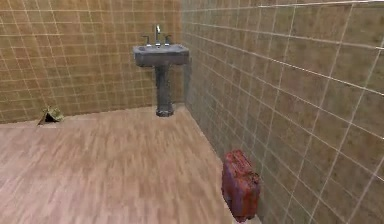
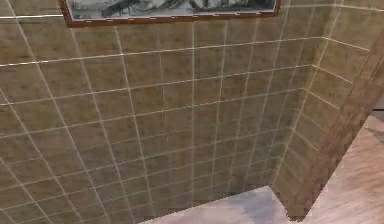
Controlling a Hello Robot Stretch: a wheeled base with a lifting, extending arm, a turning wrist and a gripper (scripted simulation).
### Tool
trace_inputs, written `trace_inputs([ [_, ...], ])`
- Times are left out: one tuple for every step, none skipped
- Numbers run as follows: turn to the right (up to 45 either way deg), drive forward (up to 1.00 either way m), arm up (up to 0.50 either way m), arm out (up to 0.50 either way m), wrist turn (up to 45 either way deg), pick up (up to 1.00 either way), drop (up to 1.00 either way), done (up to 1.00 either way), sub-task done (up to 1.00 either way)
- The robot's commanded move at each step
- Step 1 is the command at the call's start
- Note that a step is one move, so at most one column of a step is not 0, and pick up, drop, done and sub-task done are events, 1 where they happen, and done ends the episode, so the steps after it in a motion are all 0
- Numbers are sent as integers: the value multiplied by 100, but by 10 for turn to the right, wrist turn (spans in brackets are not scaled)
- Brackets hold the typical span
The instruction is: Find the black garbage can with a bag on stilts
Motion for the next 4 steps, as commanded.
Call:
trace_inputs([
  [30,0,0,0,0,0,0,0,0],
  [0,5,0,0,0,0,0,0,0],
  [-450,0,0,0,0,0,0,0,0],
  [-360,0,0,0,0,0,0,0,0],
])
